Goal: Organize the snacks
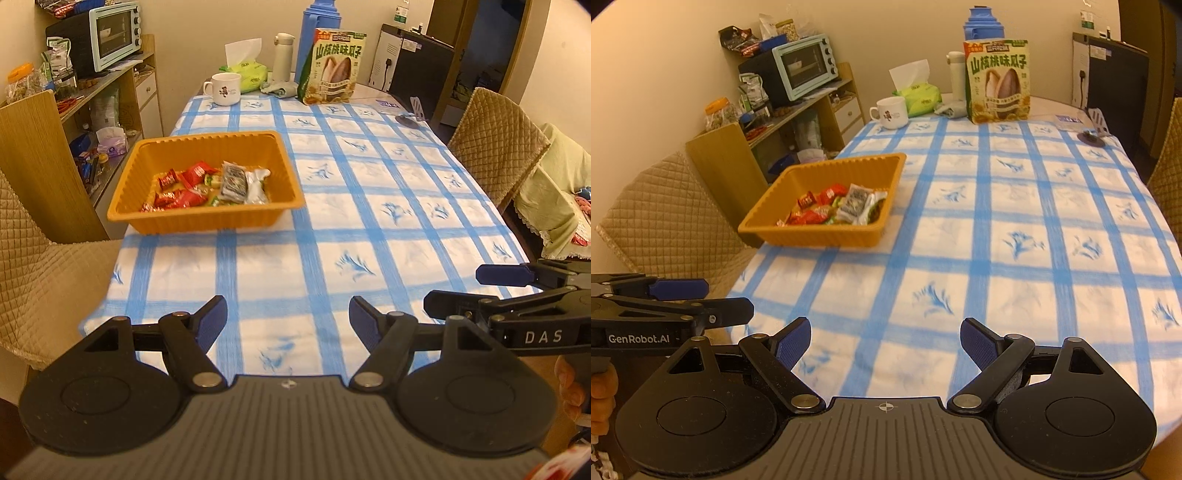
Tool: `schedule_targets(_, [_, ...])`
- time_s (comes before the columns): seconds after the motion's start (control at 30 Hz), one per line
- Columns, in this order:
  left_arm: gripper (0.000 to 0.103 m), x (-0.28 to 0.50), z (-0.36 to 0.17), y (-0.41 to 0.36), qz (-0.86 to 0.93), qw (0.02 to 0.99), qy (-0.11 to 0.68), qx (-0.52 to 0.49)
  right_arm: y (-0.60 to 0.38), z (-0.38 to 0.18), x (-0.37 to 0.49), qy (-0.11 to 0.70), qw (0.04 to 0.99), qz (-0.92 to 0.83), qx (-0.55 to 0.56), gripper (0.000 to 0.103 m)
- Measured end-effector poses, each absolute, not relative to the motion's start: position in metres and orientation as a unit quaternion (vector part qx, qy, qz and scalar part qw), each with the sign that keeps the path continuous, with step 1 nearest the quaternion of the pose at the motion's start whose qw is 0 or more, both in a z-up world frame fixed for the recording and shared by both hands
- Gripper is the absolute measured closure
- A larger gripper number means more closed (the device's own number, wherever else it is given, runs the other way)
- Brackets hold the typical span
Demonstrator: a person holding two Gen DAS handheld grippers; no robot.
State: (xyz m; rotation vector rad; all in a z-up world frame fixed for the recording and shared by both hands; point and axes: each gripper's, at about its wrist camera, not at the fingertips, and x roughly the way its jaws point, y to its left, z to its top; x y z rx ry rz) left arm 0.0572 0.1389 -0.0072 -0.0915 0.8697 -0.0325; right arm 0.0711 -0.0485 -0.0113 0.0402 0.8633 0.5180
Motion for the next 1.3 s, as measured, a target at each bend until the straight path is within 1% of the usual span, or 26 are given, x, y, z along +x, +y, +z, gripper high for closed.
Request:
schedule_targets(0.47, [0.032,0.024,-0.01,0.108,-0.026,0.902,0.429,-0.041,-0.085,-0.012,0.034,0.42,0.876,0.237,0.024,0.015])
schedule_targets(1.3, [0.032,0.021,-0.008,0.098,-0.03,0.904,0.425,-0.038,-0.095,-0.012,0.032,0.42,0.877,0.231,0.026,0.015])
